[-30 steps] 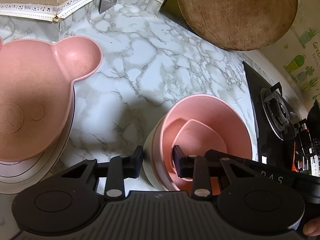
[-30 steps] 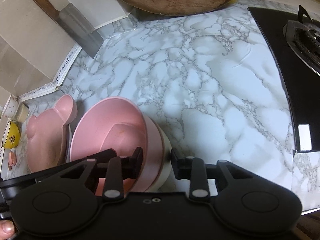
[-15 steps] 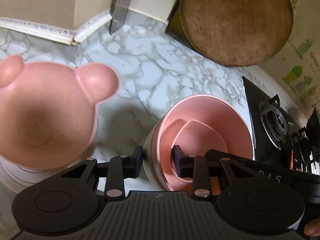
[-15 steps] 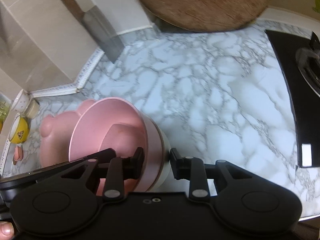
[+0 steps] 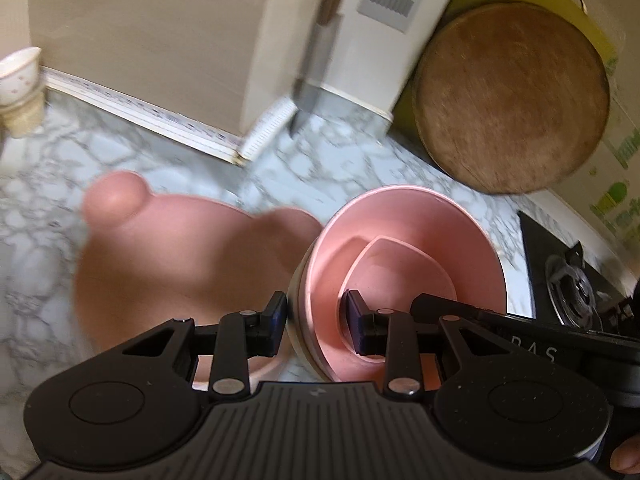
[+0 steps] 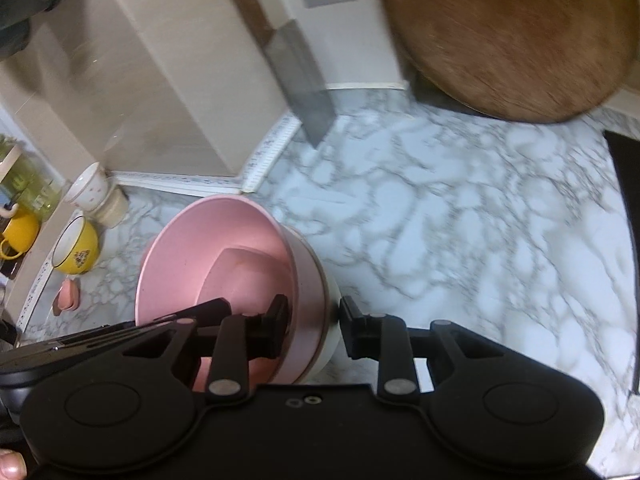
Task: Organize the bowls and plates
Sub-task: 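Lift the stacked bowls with both tools and carry them over the bear plate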
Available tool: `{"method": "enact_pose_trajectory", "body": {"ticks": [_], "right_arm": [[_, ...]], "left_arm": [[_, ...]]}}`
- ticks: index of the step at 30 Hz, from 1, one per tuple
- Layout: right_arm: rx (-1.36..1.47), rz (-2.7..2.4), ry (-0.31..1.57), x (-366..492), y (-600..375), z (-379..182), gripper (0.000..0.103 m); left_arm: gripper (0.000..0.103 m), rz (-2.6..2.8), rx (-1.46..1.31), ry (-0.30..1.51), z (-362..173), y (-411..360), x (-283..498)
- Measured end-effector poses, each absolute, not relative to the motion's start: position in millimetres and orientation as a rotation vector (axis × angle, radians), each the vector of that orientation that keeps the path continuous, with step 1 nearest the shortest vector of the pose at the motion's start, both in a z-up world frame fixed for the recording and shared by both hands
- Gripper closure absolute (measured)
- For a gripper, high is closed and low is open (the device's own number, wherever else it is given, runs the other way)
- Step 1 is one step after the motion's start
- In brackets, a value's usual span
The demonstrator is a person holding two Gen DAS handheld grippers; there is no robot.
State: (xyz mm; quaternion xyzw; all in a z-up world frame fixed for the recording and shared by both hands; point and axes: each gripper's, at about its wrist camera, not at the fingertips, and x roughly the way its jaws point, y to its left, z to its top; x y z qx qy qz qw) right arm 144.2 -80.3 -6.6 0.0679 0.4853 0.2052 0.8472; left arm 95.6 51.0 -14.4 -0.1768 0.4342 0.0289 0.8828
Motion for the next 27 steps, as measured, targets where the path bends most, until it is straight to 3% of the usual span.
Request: {"method": "enact_pose_trajectory", "body": {"ticks": [13, 27], "right_arm": [[0.122, 0.524, 1.067, 156.1, -7.1, -12.2, 0.075], [0.133, 0.511, 1.170, 161.2, 24.8, -51.1, 0.076]], "left_arm": [[0.072, 0.175, -0.365, 0.906, -4.3, 115.2, 94.0], [0.072, 0.235, -0.326, 0.985, -37.5, 150.4, 103.6]]}}
